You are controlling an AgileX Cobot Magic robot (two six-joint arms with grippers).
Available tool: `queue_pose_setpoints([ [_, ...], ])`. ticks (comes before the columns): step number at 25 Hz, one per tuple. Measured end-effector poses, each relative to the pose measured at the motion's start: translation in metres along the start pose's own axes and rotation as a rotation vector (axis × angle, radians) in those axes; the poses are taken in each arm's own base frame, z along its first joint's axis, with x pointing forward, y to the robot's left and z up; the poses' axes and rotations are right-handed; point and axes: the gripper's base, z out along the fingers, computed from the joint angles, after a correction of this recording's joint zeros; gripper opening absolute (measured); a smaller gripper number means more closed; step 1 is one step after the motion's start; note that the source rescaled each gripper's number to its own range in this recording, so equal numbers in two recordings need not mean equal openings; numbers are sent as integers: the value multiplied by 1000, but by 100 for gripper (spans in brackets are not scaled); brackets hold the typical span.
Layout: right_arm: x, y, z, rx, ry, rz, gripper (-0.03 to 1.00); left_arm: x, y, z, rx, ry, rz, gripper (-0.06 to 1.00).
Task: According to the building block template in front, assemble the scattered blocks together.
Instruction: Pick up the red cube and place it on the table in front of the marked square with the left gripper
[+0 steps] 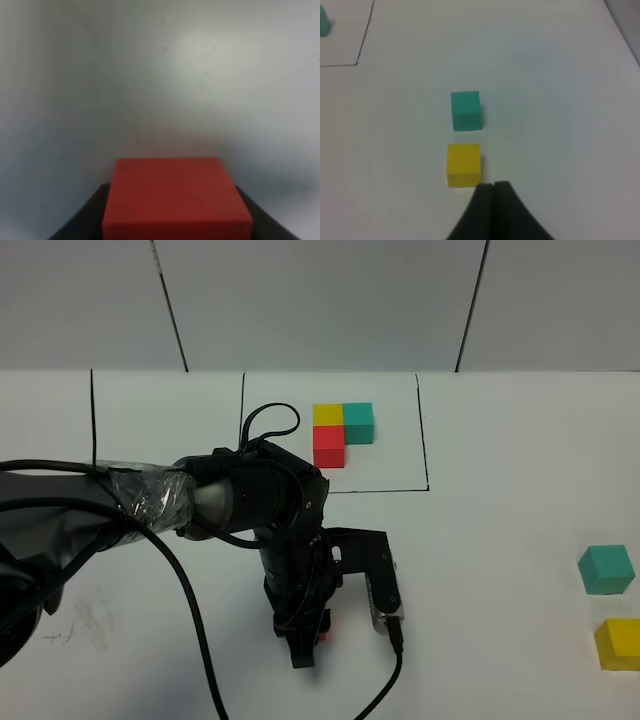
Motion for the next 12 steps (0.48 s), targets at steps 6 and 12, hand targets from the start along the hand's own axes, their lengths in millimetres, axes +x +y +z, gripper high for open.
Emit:
queue_pose_setpoints([
  [6,0,0,0,0,0,0,0,0,0,0,1,1,-7,66],
  [12,0,0,0,0,0,0,0,1,-1,0,13,7,-11,76],
])
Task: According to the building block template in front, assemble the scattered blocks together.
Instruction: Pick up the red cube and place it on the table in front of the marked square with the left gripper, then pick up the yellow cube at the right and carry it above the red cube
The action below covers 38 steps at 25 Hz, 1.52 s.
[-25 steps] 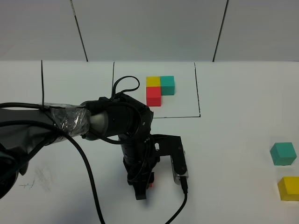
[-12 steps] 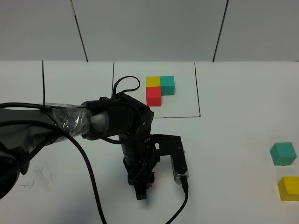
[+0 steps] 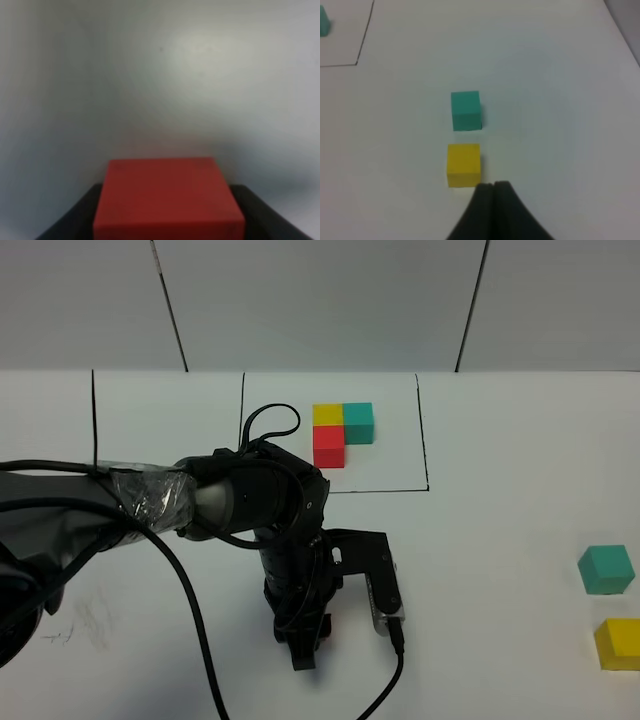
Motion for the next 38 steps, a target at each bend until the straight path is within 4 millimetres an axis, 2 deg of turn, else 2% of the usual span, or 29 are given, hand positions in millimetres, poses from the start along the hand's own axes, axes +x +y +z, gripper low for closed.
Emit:
queue_pose_setpoints([
  [7,0,0,0,0,0,0,0,1,-1,-10,58,62,-36,89],
  [15,0,0,0,0,0,0,0,-18,19,-63,-9,74,-68,98],
  [22,0,0,0,0,0,0,0,-33,31,-109,-82,-1,-77,99],
  [27,0,0,0,0,0,0,0,-40,43,-140,-199,-60,-135,100],
  [32,0,0,0,0,0,0,0,-36,50,-166,-323,-70,-205,100],
  [38,0,0,0,0,0,0,0,-20,52,-198,-427,-98,-322,100],
])
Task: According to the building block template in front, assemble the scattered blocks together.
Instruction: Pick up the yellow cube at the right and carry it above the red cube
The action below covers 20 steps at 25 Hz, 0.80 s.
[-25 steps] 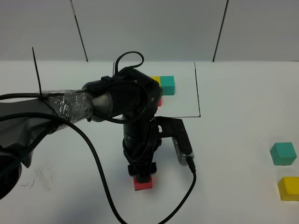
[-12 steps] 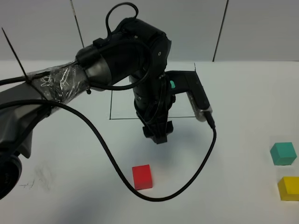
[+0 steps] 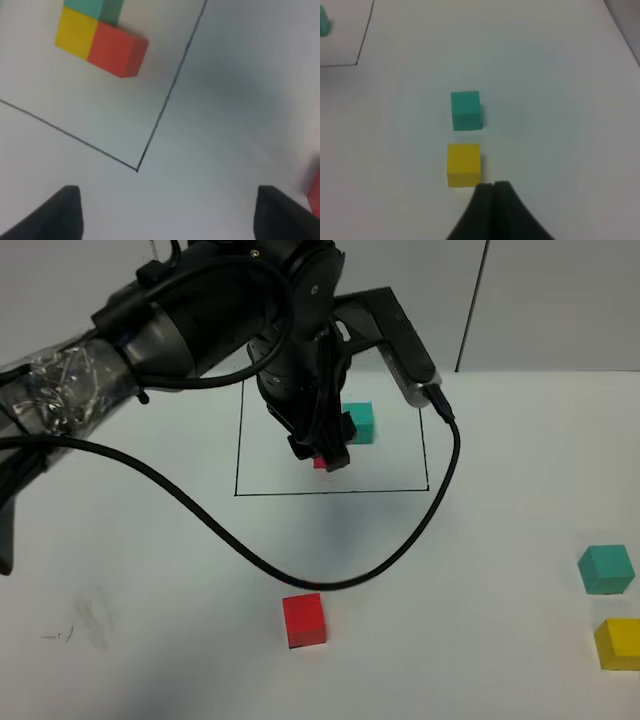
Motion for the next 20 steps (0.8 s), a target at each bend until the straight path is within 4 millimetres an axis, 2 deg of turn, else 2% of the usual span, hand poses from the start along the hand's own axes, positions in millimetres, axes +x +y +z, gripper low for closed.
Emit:
queue_pose_setpoints([
  [6,0,0,0,-5,0,3,0,28,39,-22,-24,-36,-237,100],
  [14,0,0,0,0,0,0,0,66,75,-62,-78,-98,-439,100],
  [20,0,0,0,0,0,0,0,109,108,-89,-135,-132,-643,100],
])
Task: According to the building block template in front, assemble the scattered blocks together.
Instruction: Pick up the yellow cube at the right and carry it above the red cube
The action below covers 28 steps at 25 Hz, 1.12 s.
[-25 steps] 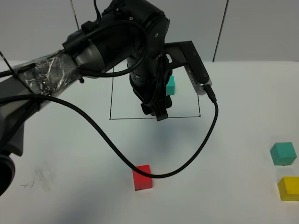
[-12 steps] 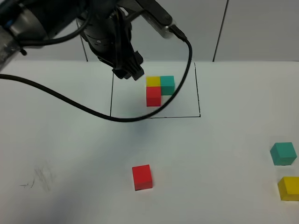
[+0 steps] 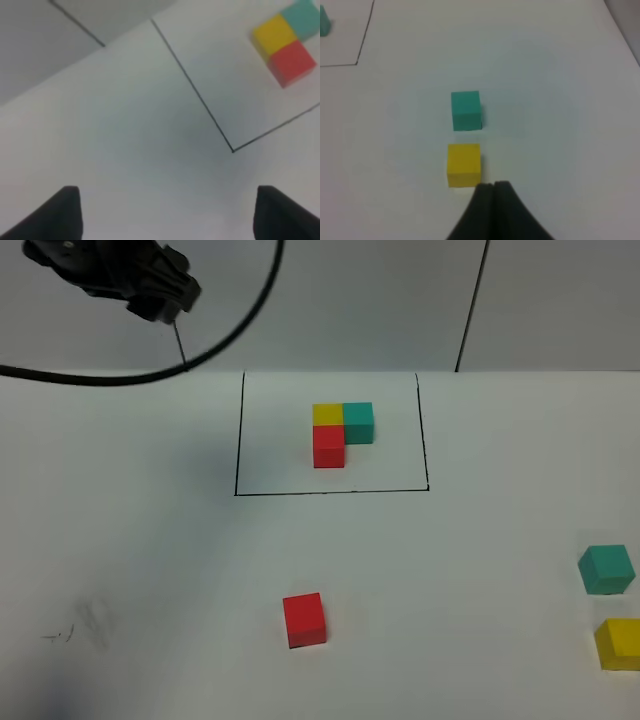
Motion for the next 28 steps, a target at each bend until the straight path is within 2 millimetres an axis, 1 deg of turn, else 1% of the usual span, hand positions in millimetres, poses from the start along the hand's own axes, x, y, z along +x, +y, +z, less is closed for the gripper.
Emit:
queue_pose_setpoints([
  [5,0,0,0,0,0,0,0,16,46,-27,-70,-41,-149,100],
  [7,0,0,0,0,0,0,0,26,69,-41,-111,-58,-220,100],
  [10,0,0,0,0,0,0,0,41,95,-64,-169,-87,-289,100],
  [17,0,0,0,-5,0,3,0,75,127,-120,-281,-166,-384,100],
  [19,0,0,0,0,0,0,0,83,130,-133,-305,-188,-416,100],
  [22,0,0,0,0,0,0,0,96,124,-154,-322,-214,-417,100],
  [25,0,0,0,0,0,0,0,114,115,-167,-342,-208,-406,100],
  [28,0,0,0,0,0,0,0,134,106,-175,-369,-187,-400,100],
])
